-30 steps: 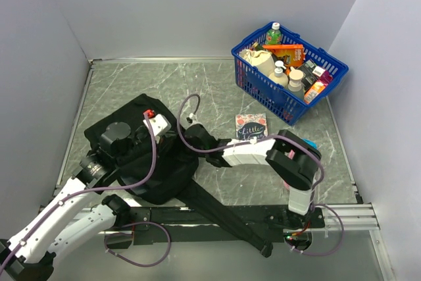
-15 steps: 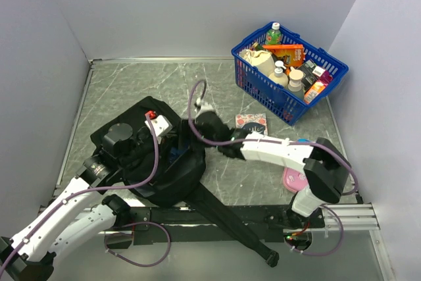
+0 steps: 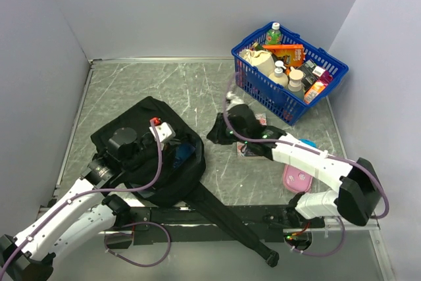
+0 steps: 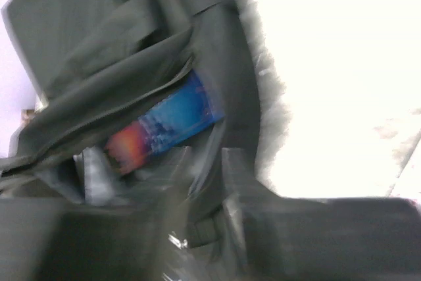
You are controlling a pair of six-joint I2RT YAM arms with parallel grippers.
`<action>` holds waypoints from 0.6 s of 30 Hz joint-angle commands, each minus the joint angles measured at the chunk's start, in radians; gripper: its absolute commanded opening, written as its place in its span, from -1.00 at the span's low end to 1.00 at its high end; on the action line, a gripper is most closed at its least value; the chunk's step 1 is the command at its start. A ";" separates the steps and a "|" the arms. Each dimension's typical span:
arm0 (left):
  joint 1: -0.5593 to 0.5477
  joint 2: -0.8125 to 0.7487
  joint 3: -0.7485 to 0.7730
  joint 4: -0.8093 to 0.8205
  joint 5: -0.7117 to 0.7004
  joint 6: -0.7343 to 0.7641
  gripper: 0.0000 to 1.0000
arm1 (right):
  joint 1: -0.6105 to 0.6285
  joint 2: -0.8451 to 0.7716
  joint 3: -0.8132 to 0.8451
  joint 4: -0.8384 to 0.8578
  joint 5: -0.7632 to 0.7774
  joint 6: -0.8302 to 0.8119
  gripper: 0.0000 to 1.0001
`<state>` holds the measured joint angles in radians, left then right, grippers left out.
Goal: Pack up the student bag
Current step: Place the book in the student bag.
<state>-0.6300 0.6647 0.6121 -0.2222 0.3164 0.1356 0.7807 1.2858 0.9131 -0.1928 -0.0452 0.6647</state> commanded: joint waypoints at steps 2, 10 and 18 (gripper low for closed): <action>0.001 -0.002 0.057 0.046 -0.026 -0.013 -0.97 | 0.191 0.088 0.119 -0.021 0.094 0.004 -0.67; 0.001 0.009 0.187 -0.012 -0.034 0.022 -0.98 | 0.288 0.198 0.067 0.084 0.100 0.131 -0.74; 0.001 -0.010 0.155 -0.023 -0.033 0.018 -0.98 | 0.367 0.357 0.064 0.056 0.140 0.153 -0.85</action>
<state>-0.6281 0.6769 0.7559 -0.2790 0.2806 0.1490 1.0977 1.5753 0.9642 -0.1413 0.0486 0.7918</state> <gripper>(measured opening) 0.038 0.079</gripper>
